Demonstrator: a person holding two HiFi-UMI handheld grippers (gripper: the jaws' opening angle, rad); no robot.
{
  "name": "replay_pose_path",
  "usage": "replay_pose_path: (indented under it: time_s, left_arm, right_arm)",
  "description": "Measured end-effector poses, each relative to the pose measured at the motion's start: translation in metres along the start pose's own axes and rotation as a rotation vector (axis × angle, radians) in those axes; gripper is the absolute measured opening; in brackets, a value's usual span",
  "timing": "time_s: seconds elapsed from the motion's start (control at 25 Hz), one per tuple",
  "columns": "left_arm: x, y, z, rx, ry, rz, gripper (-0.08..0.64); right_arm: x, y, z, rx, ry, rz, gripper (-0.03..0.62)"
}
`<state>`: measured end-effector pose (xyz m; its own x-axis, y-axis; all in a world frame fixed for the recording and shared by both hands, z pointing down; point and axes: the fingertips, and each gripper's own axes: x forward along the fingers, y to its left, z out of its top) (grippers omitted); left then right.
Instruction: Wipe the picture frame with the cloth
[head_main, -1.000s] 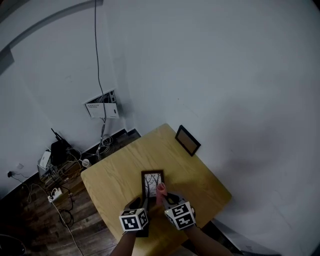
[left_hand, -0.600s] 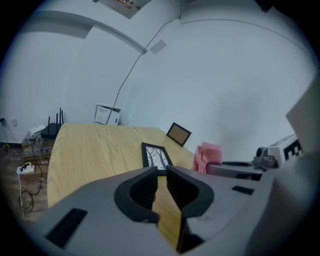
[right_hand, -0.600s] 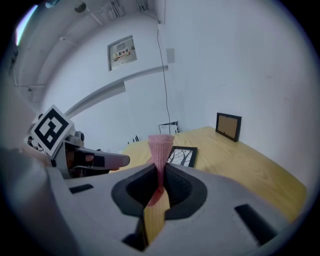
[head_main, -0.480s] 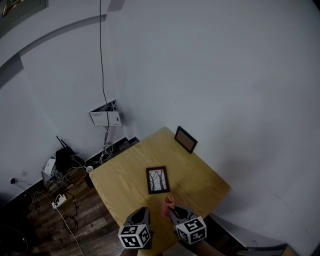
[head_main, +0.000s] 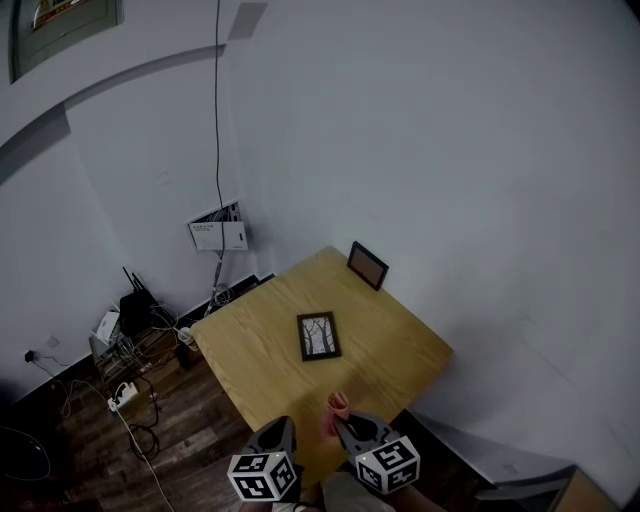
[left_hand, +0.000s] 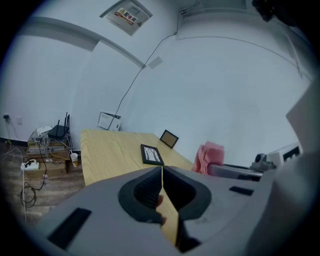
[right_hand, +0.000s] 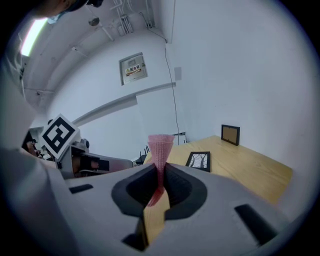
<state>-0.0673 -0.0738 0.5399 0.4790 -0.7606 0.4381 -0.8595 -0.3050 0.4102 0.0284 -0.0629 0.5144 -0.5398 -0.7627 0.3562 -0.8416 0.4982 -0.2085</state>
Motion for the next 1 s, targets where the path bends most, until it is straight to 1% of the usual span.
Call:
replay_pose_path:
  time_s: [0.12, 0.36, 0.52, 0.84, 1.0]
  left_arm:
    - [-0.024, -0.004, -0.012, -0.002, 0.012, -0.014, 0.008]
    - [-0.064, -0.005, -0.029, -0.007, 0.011, -0.013, 0.008]
    - [-0.086, -0.001, -0.038, -0.008, 0.011, 0.001, 0.008]
    - [-0.116, 0.004, -0.052, -0.018, -0.004, 0.014, 0.008]
    - [-0.124, 0.005, -0.052, -0.02, -0.01, 0.017, 0.008]
  right_arm:
    - [-0.017, 0.022, -0.005, -0.007, -0.008, 0.011, 0.018]
    - [-0.047, 0.051, -0.016, -0.02, -0.022, 0.02, 0.018]
    - [-0.06, 0.072, -0.02, -0.036, -0.031, 0.037, 0.018]
    - [-0.075, 0.097, -0.024, -0.059, -0.046, 0.063, 0.018]
    - [-0.078, 0.102, -0.023, -0.071, -0.057, 0.047, 0.018]
